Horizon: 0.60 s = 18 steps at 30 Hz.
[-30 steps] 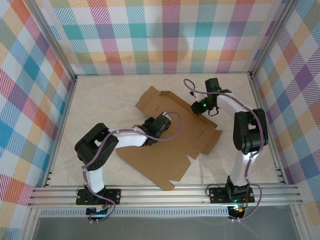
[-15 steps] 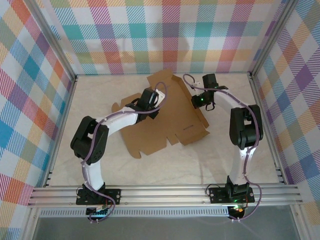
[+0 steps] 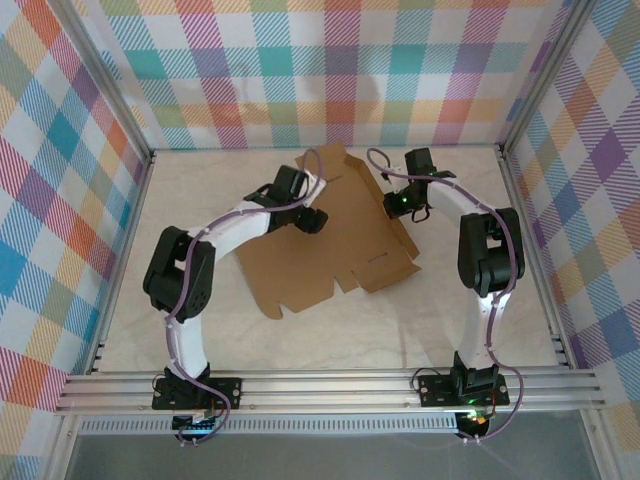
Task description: Fold the paper box
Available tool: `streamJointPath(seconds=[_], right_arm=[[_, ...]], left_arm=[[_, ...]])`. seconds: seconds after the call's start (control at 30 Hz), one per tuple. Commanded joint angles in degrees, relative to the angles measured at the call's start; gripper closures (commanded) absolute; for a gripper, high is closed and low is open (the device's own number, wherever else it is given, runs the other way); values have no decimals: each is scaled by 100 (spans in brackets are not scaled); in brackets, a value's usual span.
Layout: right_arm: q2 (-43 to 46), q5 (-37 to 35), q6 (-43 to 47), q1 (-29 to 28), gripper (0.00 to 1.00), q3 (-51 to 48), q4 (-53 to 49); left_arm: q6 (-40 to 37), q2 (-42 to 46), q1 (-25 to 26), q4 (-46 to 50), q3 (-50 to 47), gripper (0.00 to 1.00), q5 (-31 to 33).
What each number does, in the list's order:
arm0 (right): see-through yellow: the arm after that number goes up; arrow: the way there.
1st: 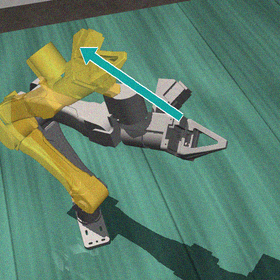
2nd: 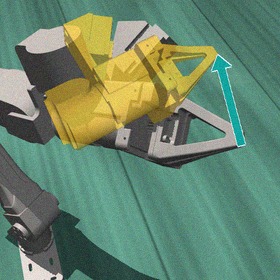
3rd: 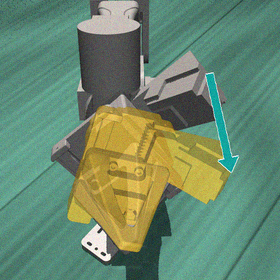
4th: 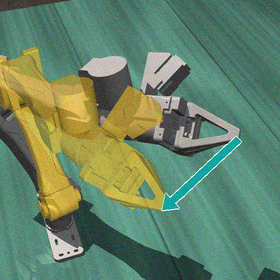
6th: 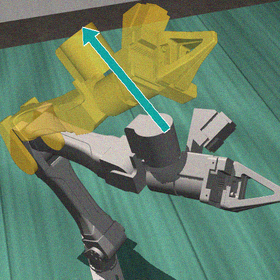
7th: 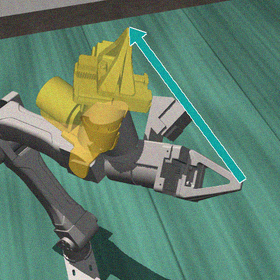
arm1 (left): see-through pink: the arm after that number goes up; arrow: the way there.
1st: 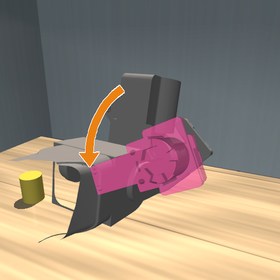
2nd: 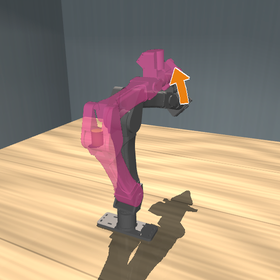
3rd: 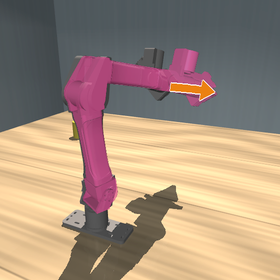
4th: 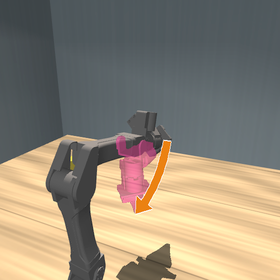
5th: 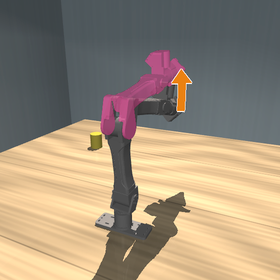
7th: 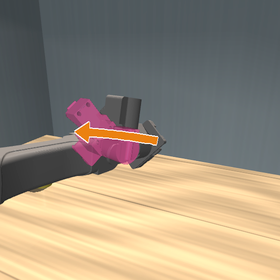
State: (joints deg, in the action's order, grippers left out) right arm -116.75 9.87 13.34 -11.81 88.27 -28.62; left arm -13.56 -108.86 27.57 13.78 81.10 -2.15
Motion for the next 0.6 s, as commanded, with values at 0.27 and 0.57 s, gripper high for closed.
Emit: streamJointPath(seconds=[0.27,0.57], right_arm=[[215,353,972,-22,100,339,-809],[117,361,922,-23,100,617,-1005]], left_arm=[[2658,-418,-1006,1002,1472,23,135],[2472,-1216,-1193,1563,2014,69,-259]])
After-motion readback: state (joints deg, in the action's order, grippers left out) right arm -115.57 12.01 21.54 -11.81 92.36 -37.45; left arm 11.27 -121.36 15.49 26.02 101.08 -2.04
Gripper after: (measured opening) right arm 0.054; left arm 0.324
